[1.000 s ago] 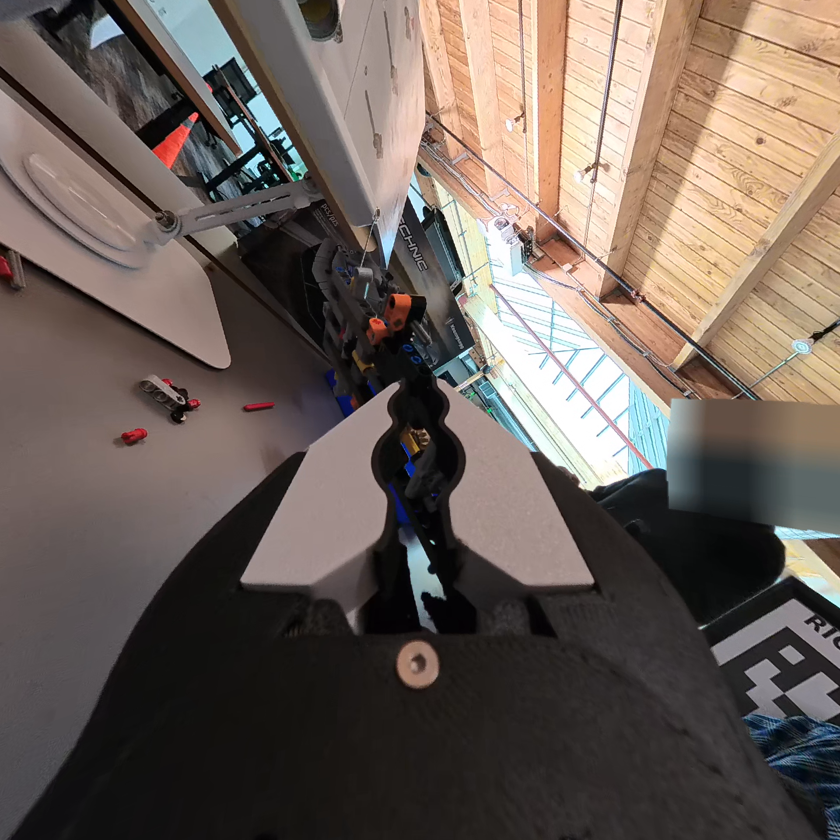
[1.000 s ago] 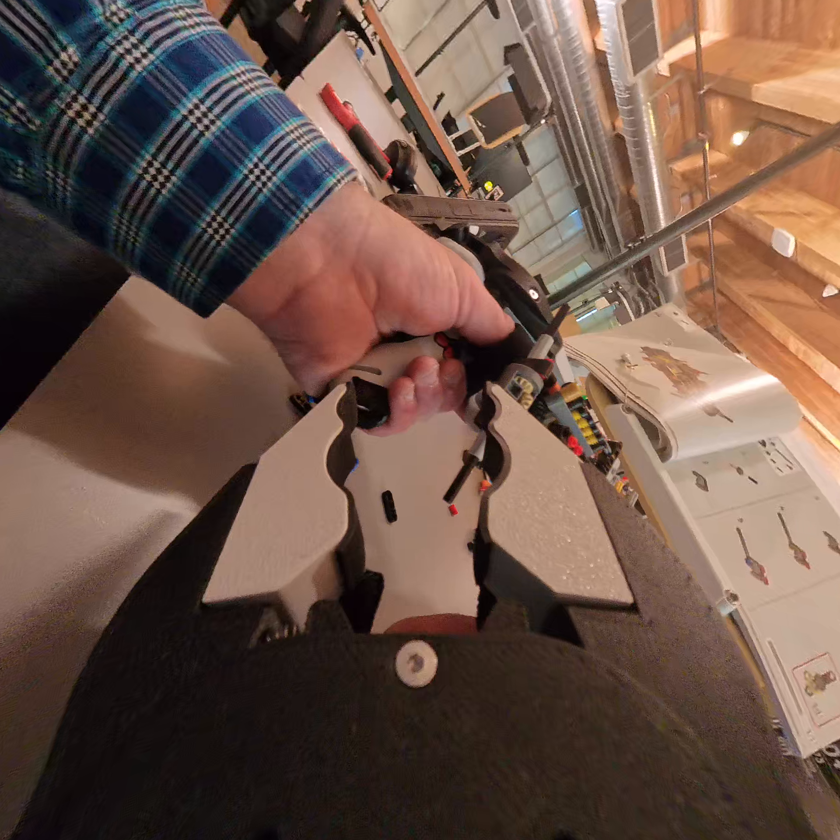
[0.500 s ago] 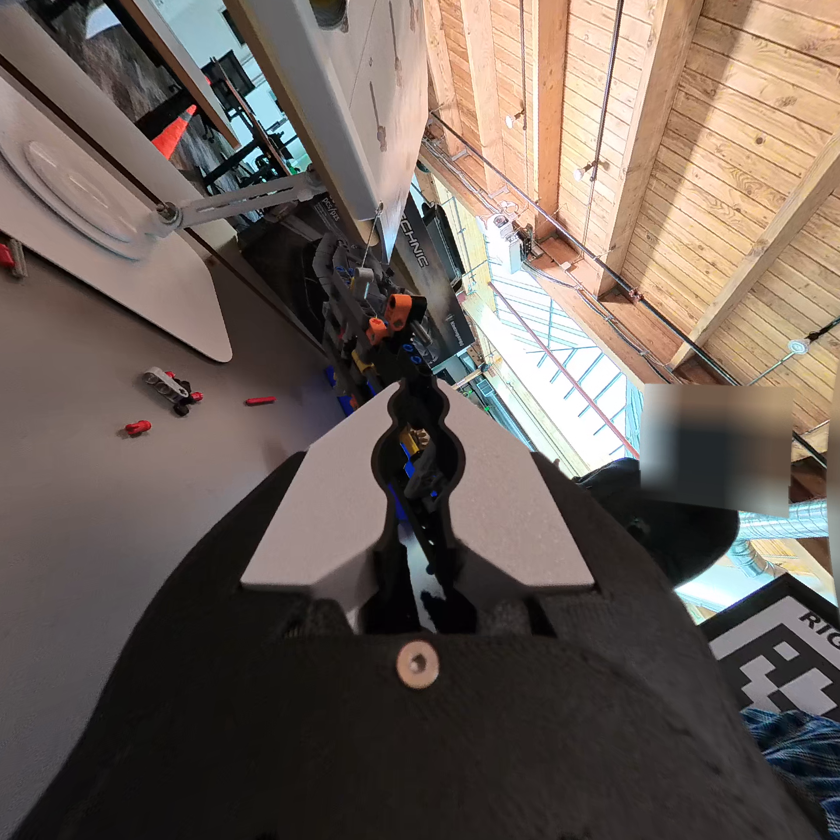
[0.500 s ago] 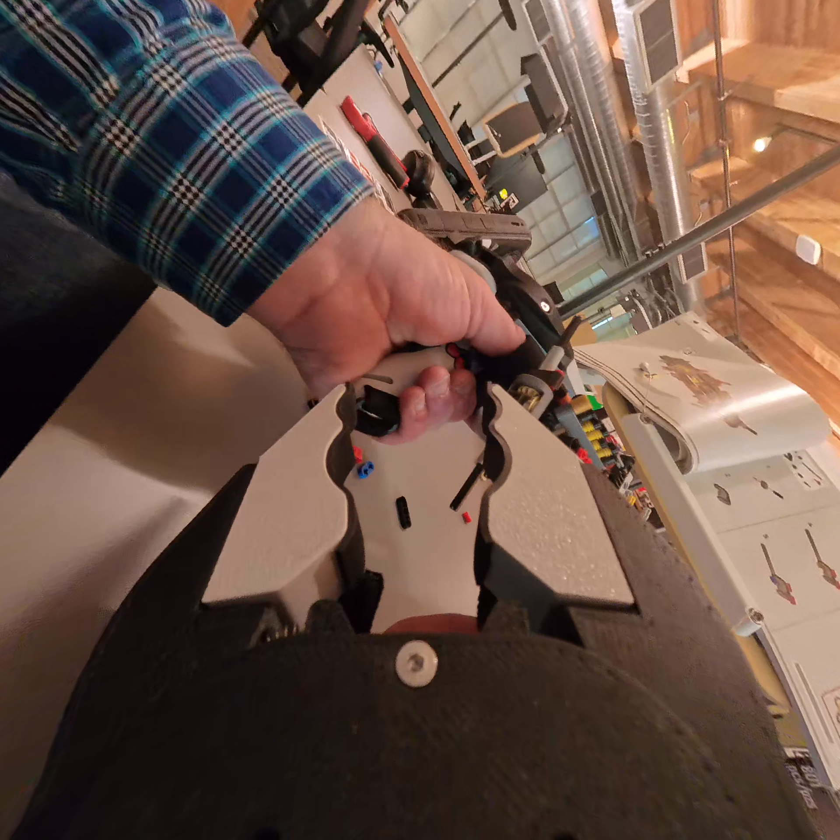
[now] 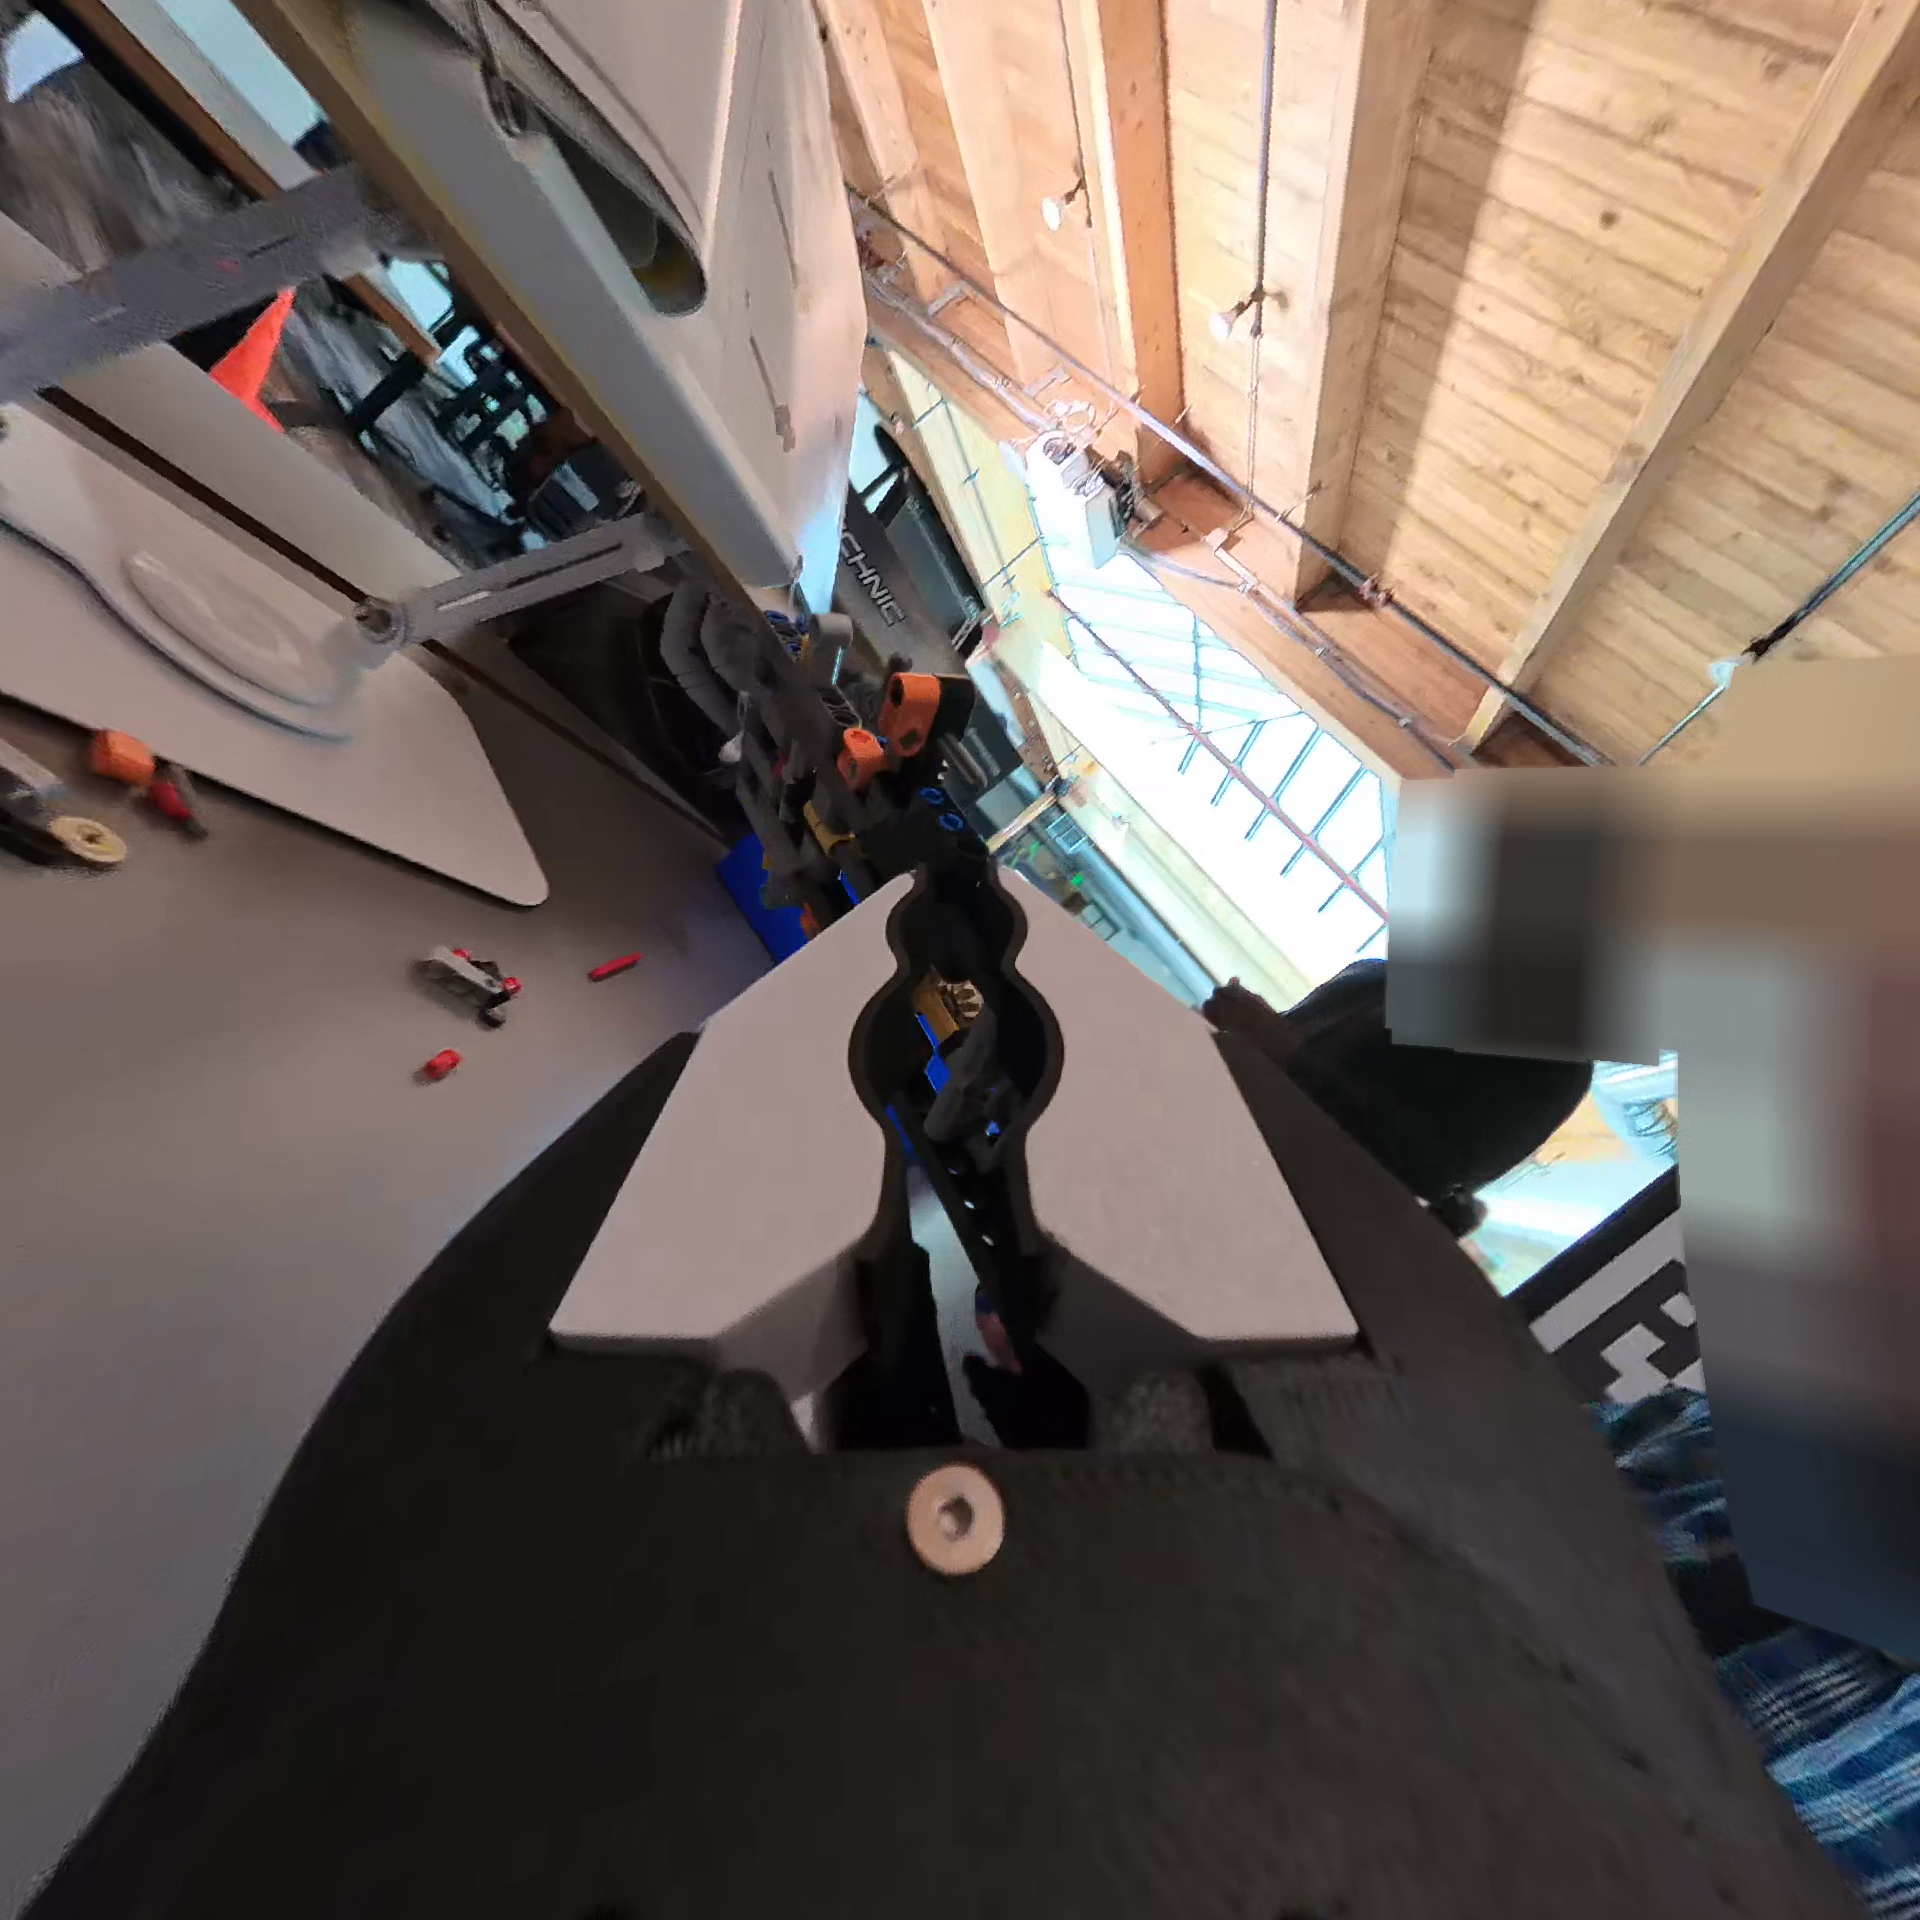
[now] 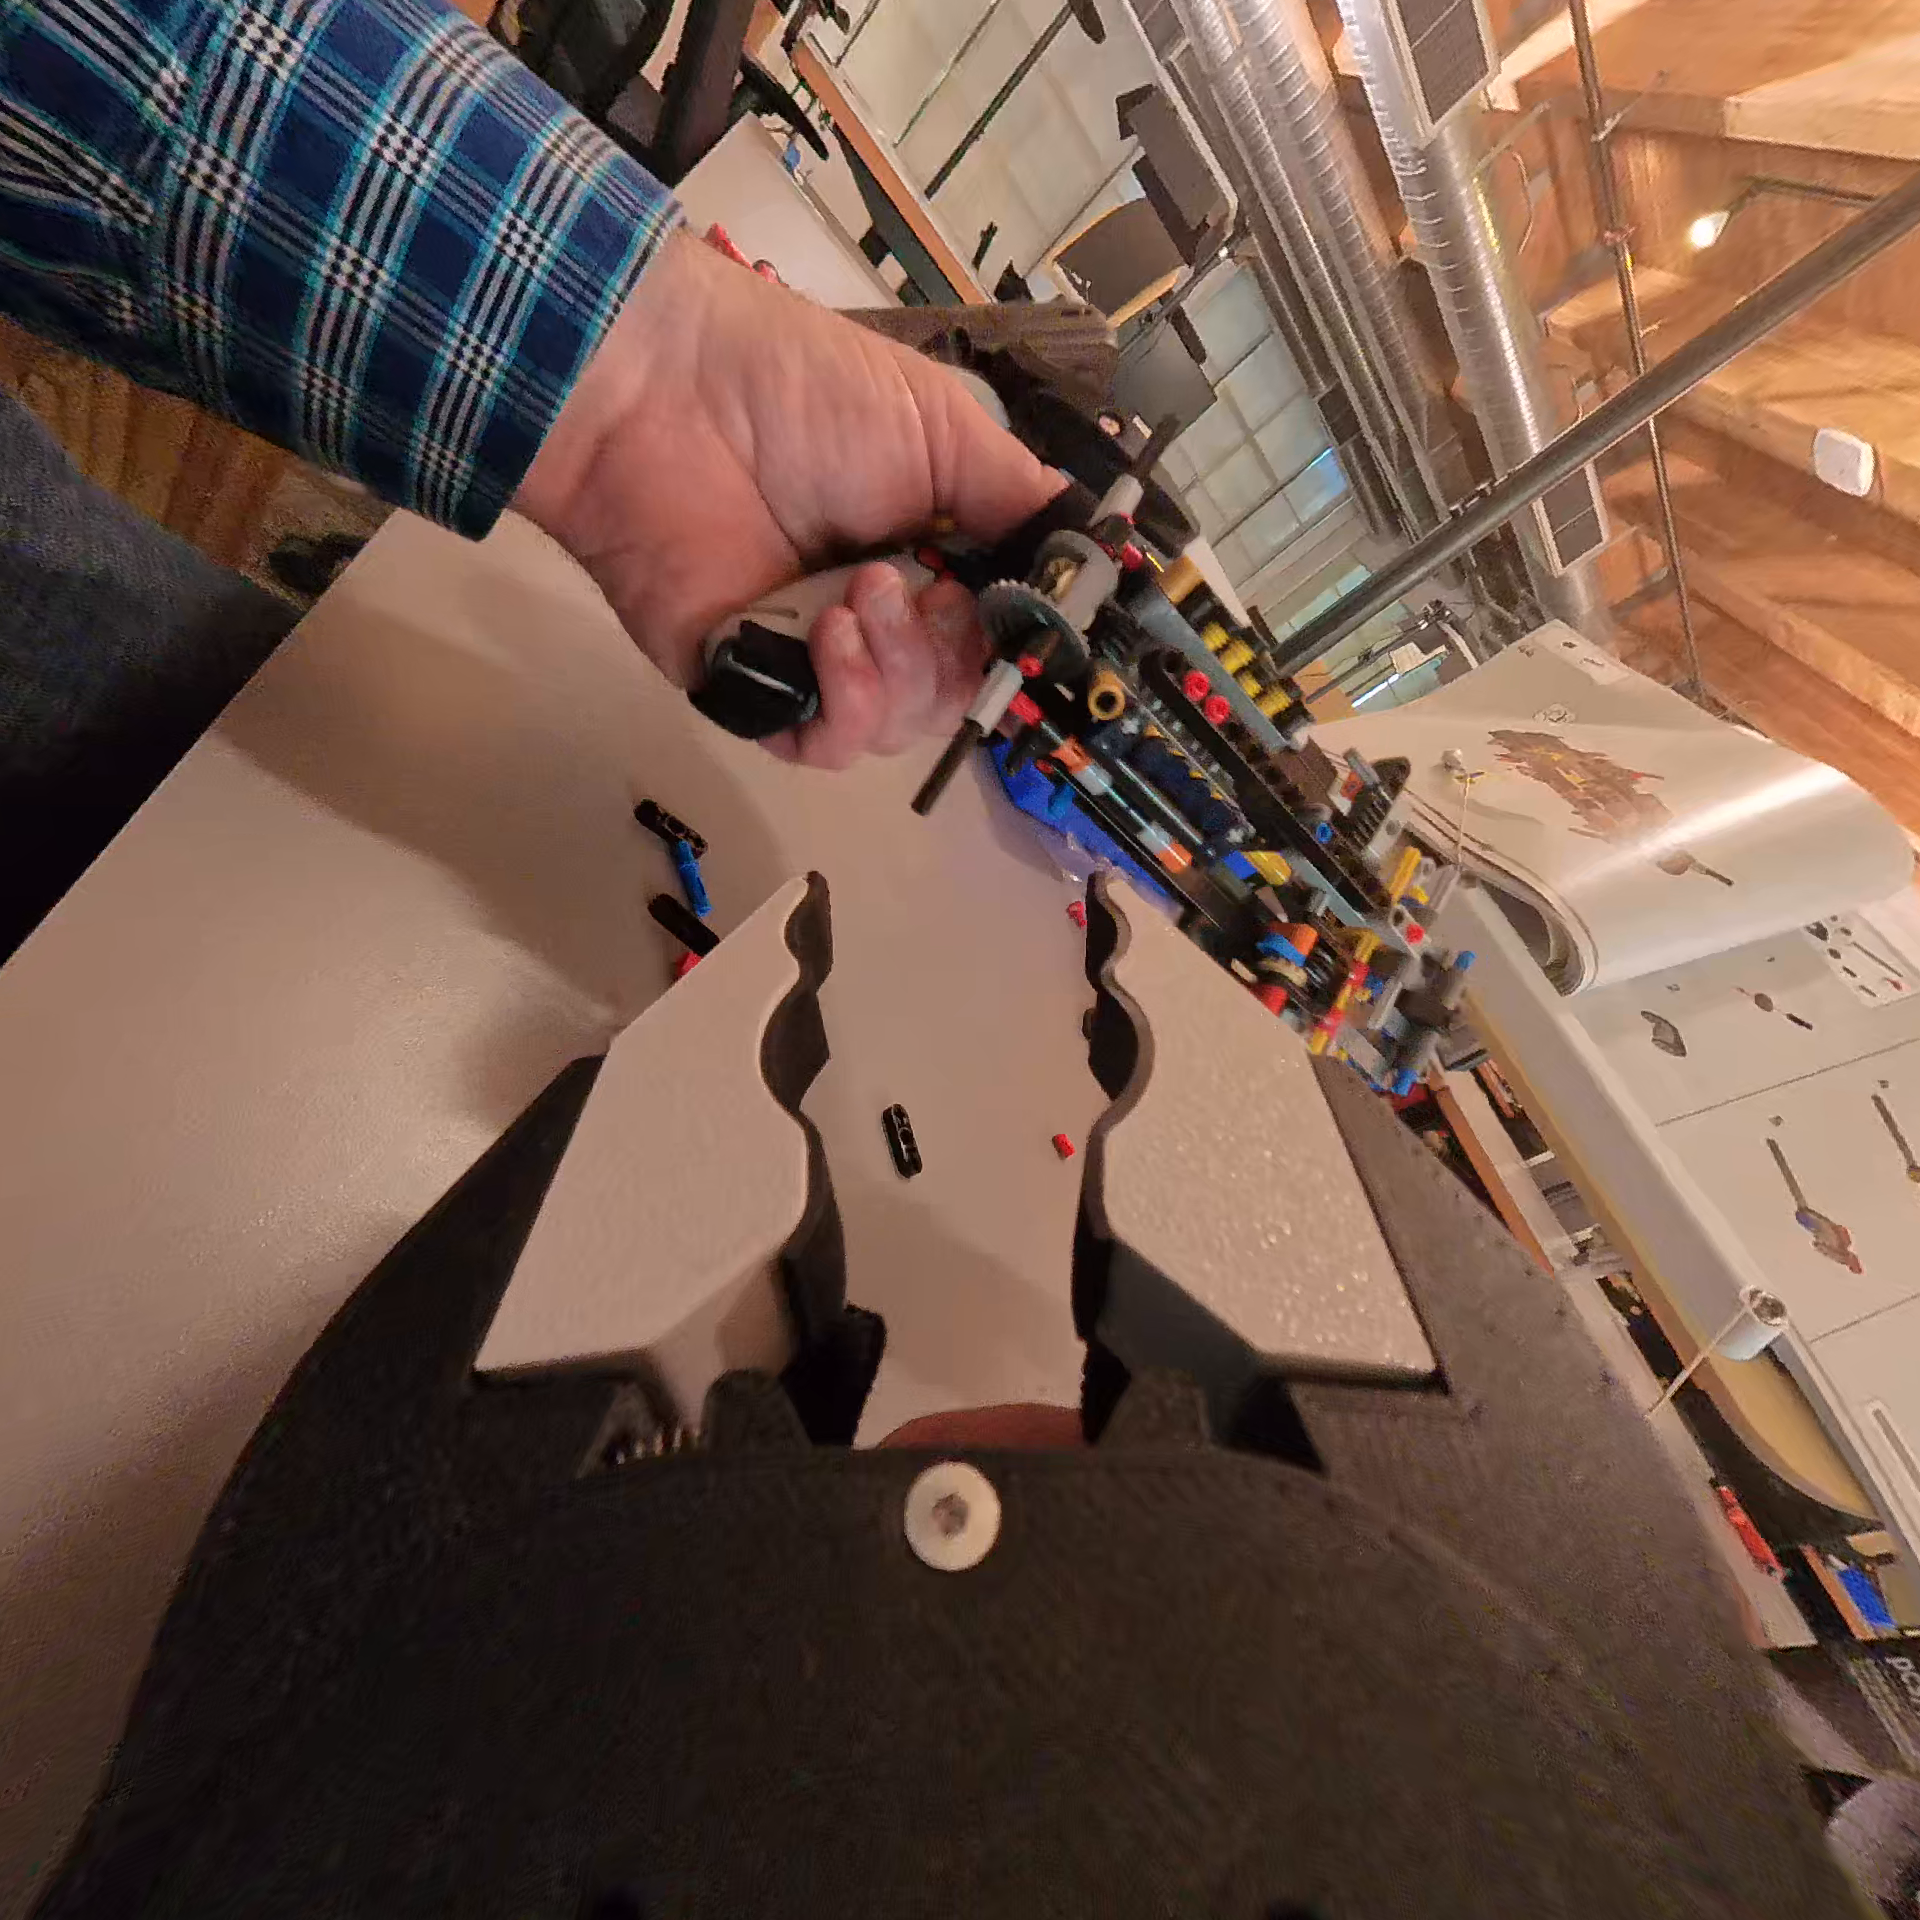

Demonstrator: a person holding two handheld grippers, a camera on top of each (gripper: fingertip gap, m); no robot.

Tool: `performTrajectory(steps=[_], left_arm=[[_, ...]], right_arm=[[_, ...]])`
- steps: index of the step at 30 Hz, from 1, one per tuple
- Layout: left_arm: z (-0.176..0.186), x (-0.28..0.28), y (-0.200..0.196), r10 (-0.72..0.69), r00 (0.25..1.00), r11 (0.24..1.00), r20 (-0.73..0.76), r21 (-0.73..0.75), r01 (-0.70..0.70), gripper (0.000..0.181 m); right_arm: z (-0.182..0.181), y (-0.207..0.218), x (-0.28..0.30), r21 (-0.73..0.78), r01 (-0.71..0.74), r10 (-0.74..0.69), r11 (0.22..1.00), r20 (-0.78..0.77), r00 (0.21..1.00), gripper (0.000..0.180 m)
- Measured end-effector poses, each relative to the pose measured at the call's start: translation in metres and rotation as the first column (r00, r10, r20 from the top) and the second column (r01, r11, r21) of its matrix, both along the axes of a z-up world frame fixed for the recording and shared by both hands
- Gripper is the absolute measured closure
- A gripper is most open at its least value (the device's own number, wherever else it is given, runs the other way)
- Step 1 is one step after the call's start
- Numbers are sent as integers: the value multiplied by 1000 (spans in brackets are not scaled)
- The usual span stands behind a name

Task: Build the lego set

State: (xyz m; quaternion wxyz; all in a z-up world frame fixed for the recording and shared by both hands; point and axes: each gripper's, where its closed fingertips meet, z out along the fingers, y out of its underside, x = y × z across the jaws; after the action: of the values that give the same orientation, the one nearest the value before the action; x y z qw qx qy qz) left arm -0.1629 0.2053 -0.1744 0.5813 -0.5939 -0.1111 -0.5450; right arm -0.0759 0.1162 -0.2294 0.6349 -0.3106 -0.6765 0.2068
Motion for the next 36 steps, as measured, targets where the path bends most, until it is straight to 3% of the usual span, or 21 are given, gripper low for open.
performTrajectory(steps=[6, 15, 26, 36], left_arm=[[-37, -23, -1, -19, 988, 984, -154, -177, -8, 175], [-79, -44, 6, -29, 993, 946, -113, -324, -10, 175], [-106, -43, 7, -162, 979, 886, -126, -454, 88, 176], [-134, -48, 7, -337, 921, 786, -195, -597, 161, 175]], right_arm=[[-2, 5, 0, -27, 9, -9, 1000, 7, 1000, 134], [-8, 11, 0, -68, 12, -10, 998, 25, 1000, 134], [-9, 12, -1, -88, 8, -6, 996, 27, 1000, 134], [-10, 11, -2, -79, 8, -5, 997, 35, 999, 134]])
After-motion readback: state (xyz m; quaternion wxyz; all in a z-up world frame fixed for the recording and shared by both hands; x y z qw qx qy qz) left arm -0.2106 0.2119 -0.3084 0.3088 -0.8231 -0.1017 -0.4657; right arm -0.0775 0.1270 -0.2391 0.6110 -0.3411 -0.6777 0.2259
